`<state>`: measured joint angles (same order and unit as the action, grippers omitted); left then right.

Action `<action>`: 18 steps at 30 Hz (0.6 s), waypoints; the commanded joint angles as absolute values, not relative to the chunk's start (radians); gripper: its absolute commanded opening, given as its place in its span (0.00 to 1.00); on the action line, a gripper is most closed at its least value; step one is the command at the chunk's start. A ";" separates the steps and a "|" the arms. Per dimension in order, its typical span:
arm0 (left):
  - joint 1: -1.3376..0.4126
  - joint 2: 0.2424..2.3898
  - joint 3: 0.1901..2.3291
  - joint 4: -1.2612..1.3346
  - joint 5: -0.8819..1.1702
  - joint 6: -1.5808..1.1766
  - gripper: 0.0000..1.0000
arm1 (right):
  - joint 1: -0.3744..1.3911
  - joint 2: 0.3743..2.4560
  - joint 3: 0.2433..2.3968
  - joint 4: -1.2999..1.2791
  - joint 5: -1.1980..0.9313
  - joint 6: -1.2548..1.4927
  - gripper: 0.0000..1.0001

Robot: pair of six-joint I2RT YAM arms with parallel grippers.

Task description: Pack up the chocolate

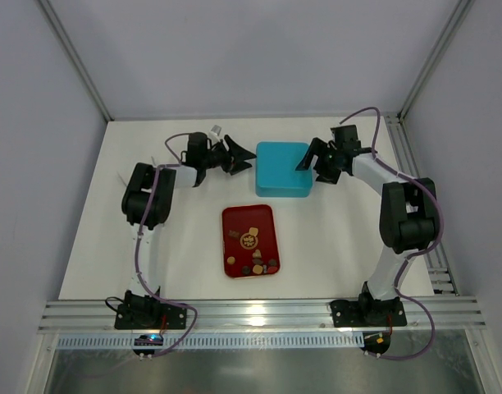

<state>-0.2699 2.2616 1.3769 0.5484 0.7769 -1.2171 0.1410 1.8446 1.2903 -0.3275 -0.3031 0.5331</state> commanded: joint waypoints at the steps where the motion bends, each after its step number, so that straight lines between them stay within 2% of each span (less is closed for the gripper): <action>1: -0.288 2.215 1.407 0.560 0.802 -1.186 0.56 | 0.138 1.783 1.261 -0.273 -0.331 0.551 0.87; 18: -0.310 2.206 1.419 0.520 0.788 -1.164 0.55 | 0.137 1.758 1.221 -0.256 -0.400 0.595 0.86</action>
<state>-0.3042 2.2616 1.3891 0.5205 0.7784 -1.1908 0.1379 1.8103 1.2221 -0.2913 -0.3714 0.5758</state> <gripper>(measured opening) 0.550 0.858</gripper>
